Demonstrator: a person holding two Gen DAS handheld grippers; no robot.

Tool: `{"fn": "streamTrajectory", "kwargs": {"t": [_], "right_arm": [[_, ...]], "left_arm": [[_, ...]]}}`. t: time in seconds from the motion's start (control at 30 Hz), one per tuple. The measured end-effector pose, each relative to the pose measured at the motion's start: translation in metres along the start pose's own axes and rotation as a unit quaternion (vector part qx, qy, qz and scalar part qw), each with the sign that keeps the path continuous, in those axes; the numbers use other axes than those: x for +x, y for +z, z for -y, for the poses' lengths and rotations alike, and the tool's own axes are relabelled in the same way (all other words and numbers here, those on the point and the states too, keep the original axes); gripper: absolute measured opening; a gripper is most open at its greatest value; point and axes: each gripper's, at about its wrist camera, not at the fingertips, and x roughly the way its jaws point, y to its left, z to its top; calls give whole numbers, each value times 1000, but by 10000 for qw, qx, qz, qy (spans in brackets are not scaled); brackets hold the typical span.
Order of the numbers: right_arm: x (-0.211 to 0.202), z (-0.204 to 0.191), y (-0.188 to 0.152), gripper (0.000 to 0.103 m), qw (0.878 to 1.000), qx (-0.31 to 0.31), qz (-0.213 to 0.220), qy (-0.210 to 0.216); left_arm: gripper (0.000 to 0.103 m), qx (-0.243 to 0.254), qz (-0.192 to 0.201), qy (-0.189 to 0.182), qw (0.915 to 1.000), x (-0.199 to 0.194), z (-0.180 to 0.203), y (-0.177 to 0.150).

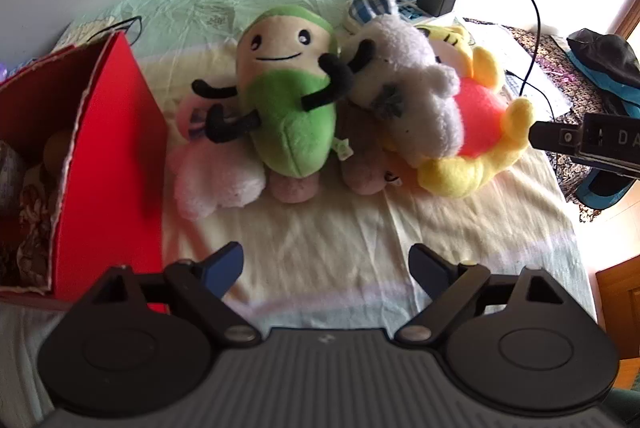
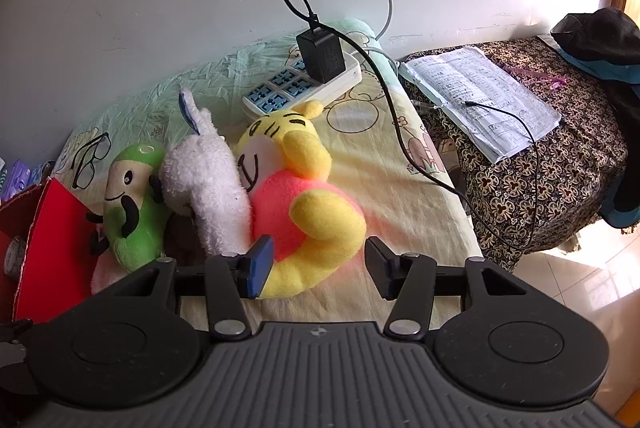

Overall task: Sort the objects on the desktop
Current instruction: 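Move the right tool toward the green-and-cream bean plush, then grasp the green-and-cream bean plush with the right gripper and lift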

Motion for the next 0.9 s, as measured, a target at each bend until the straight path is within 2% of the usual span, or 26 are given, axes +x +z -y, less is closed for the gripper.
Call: {"fn": "streamTrajectory", "kwargs": {"t": [0.1, 0.23, 0.3, 0.37, 0.47, 0.6, 0.77, 0.9], "right_arm": [[2, 4, 4, 52, 9996, 68, 49, 255], [1, -3, 14, 52, 9973, -139, 267, 667], [3, -7, 19, 52, 9969, -299, 409, 604], [8, -5, 26, 51, 9955, -268, 408, 810], [12, -5, 35, 49, 9901, -176, 314, 1359], [10, -26, 39, 48, 9821, -621, 414, 1728], [11, -55, 39, 48, 9577, -1095, 221, 2653], [31, -81, 38, 49, 9537, -1288, -227, 2707]], "left_arm": [[96, -76, 265, -337, 9991, -4, 7, 8], [97, 115, 628, -344, 9974, -12, 21, 23], [96, 100, 591, -492, 9970, -11, 24, 32], [93, 86, 561, -564, 9968, -7, 26, 39], [90, 24, 623, -479, 9969, -4, 25, 46], [90, -126, 713, -290, 9970, -9, 8, 41], [87, -181, 644, 228, 9975, -2, -13, 37], [86, -181, 589, 237, 9978, 9, -18, 39]]}}
